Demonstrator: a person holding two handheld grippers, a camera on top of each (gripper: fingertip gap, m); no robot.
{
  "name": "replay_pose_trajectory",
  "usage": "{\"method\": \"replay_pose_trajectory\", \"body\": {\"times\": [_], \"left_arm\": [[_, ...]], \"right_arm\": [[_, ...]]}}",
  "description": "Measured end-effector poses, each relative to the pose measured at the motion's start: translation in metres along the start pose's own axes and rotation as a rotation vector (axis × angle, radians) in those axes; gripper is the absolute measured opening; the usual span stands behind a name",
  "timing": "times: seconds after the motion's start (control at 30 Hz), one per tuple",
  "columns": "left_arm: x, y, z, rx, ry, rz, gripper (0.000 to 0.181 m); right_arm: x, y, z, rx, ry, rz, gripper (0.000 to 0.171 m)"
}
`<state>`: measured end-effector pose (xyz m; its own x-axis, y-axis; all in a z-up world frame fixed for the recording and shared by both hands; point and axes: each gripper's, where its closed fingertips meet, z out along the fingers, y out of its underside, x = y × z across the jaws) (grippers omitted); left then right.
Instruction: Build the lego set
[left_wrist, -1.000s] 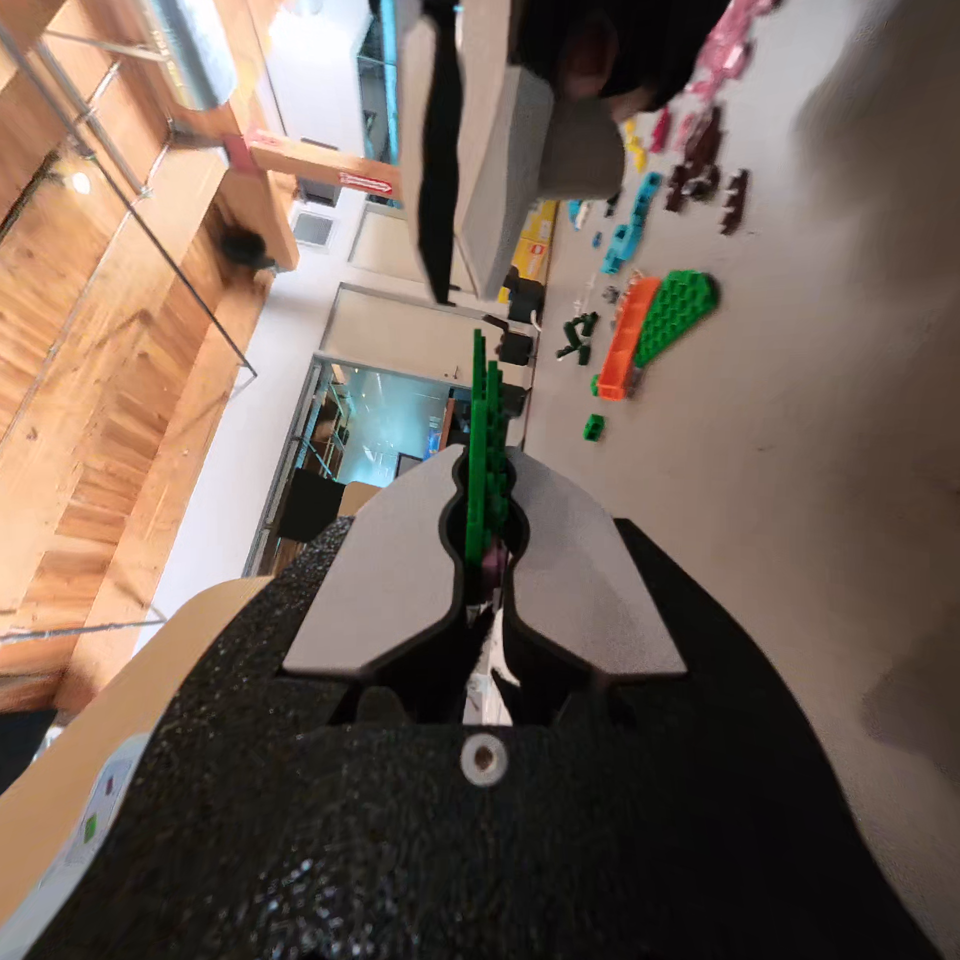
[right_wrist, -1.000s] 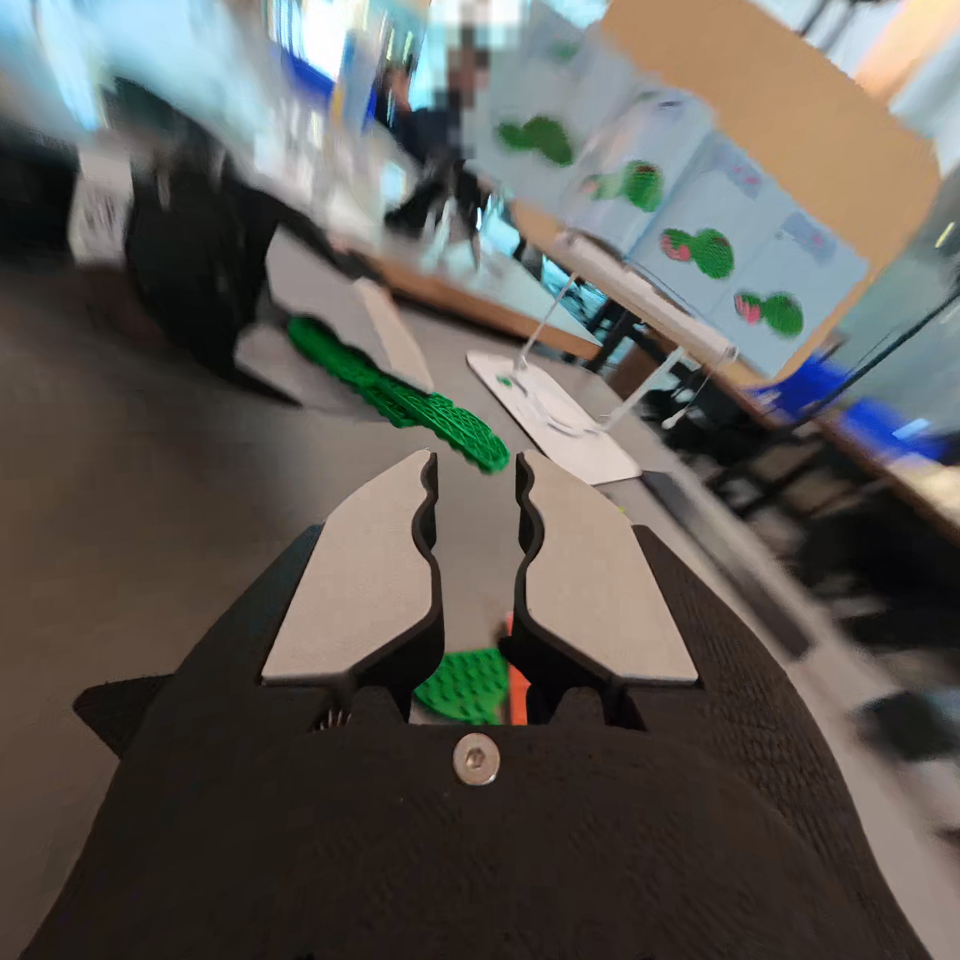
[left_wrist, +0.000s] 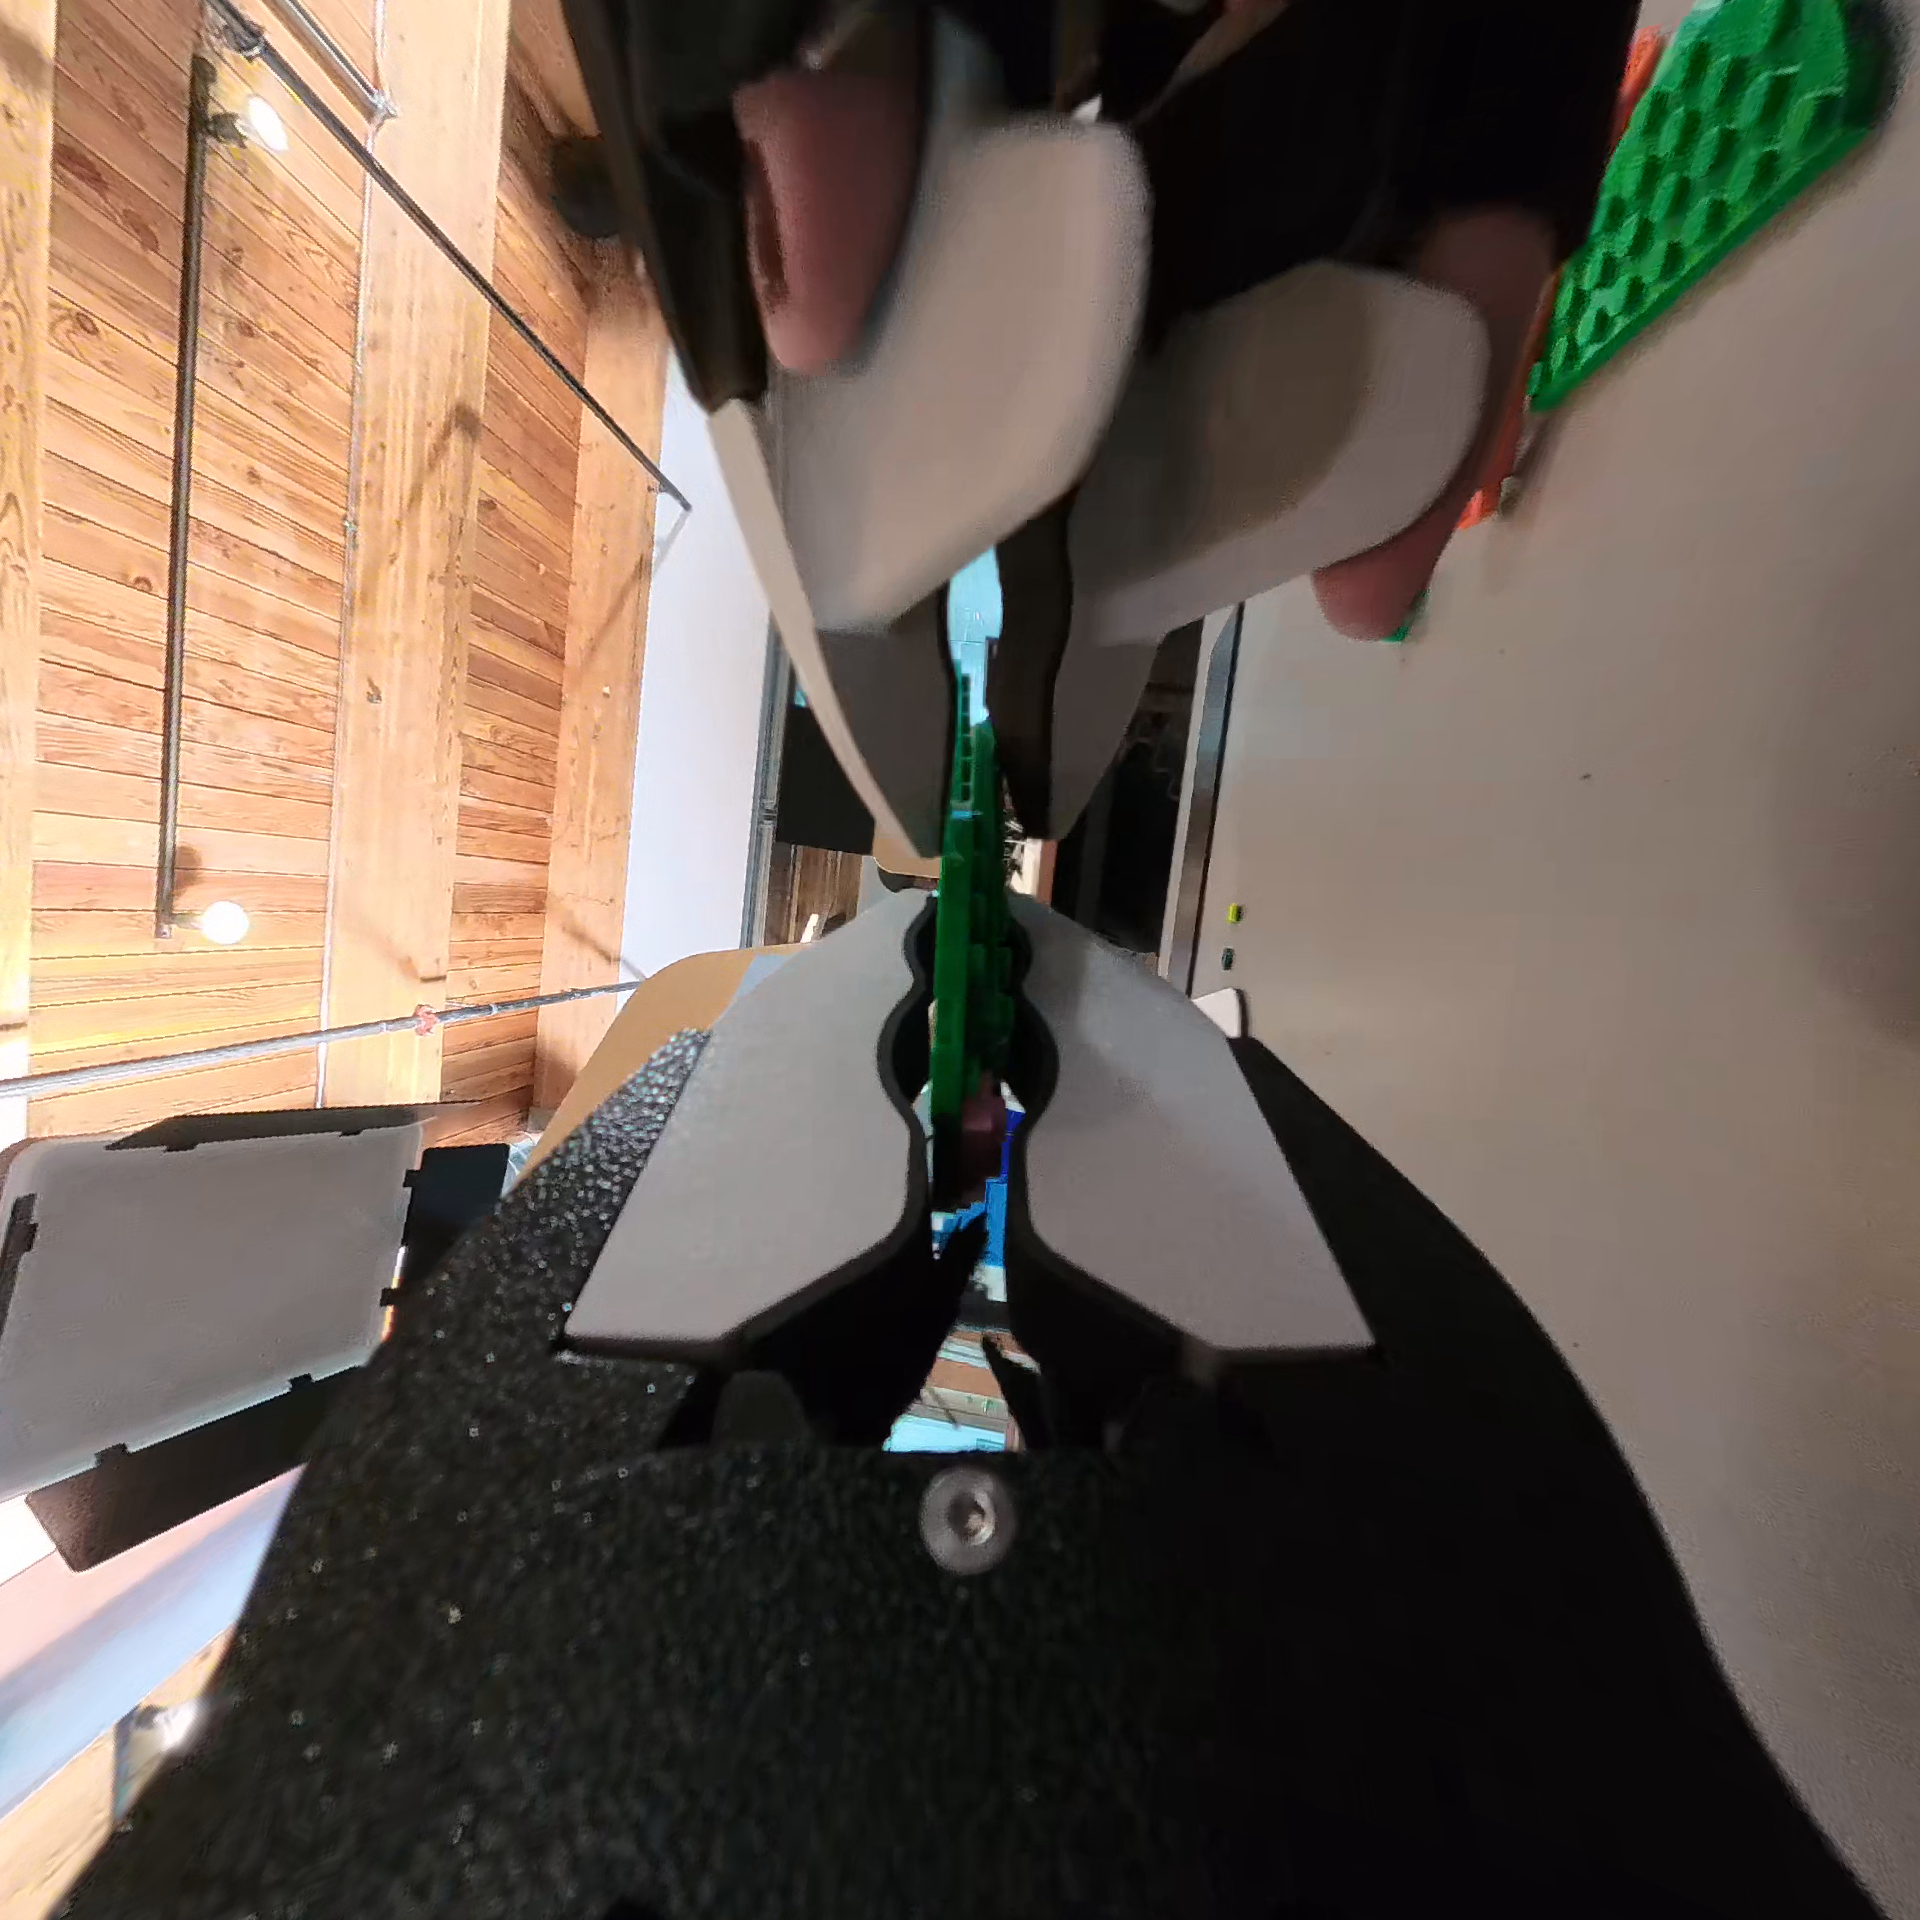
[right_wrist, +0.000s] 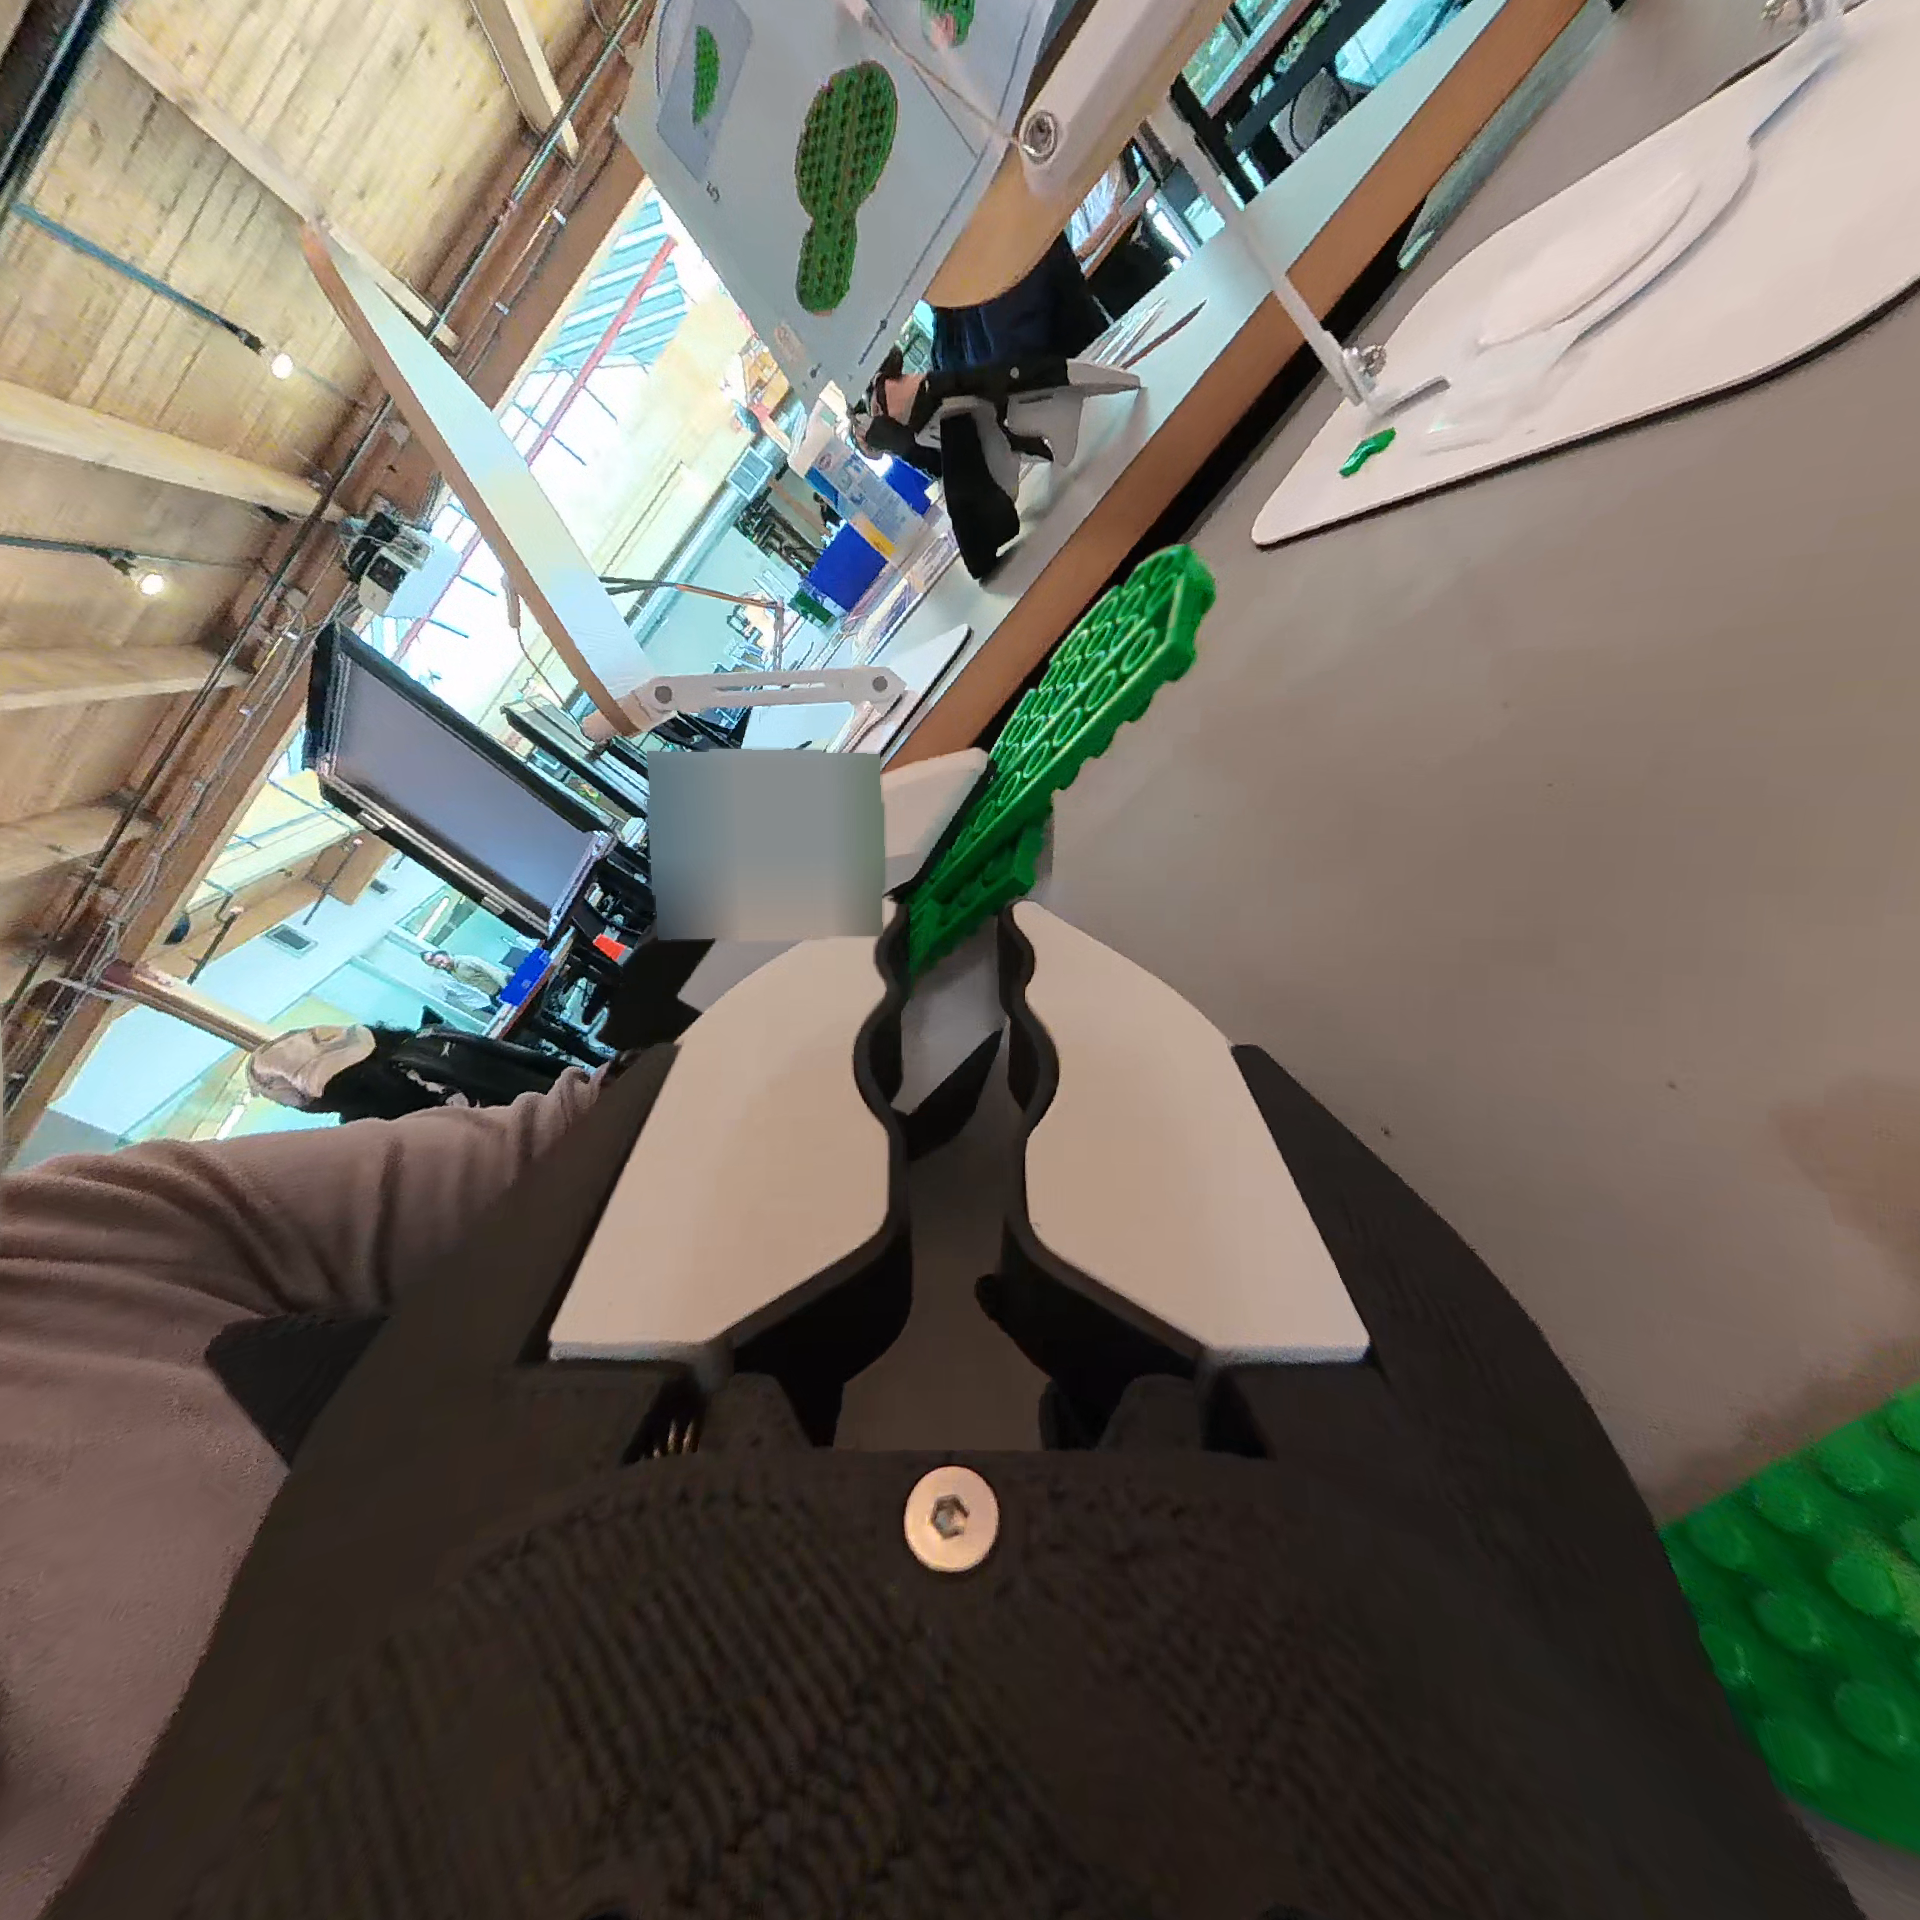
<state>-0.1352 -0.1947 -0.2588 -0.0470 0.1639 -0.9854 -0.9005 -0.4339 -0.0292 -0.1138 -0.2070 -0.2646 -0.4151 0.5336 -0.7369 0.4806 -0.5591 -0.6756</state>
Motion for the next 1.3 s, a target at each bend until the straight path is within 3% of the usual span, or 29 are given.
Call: {"method": "replay_pose_trajectory", "body": {"times": [0.3,0.4,0.57,0.73,0.8,0.97,1.1,1.3], "left_arm": [[-0.009,-0.003,-0.002,0.005,-0.056,0.029,0.01],[-0.006,-0.004,-0.002,0.015,-0.028,-0.036,0.032],[0.006,-0.002,-0.002,0.049,0.136,-0.247,0.049],[0.021,0.008,0.0,0.025,0.309,-0.435,0.053],[0.031,0.012,0.002,0.002,0.402,-0.553,0.065],[0.039,-0.031,-0.02,0.263,0.783,-1.058,0.084],[0.02,-0.047,-0.034,0.445,0.937,-1.349,0.073],[0.005,-0.055,-0.04,0.547,0.915,-1.443,0.032]], "right_arm": [[-0.008,-0.002,0.006,0.022,-0.034,0.043,0.013],[-0.01,-0.005,0.004,0.023,-0.04,0.024,0.009],[-0.007,-0.01,-0.007,-0.018,-0.034,-0.04,0.008],[-0.002,-0.019,-0.023,-0.09,0.059,-0.227,0.007],[-0.003,-0.027,-0.03,-0.089,0.097,-0.271,0.008],[-0.01,-0.019,-0.038,-0.27,0.114,-0.398,0.007],[-0.016,-0.003,-0.039,-0.491,0.069,-0.503,0.007],[-0.031,0.008,-0.028,-0.642,-0.016,-0.588,0.007]]}}
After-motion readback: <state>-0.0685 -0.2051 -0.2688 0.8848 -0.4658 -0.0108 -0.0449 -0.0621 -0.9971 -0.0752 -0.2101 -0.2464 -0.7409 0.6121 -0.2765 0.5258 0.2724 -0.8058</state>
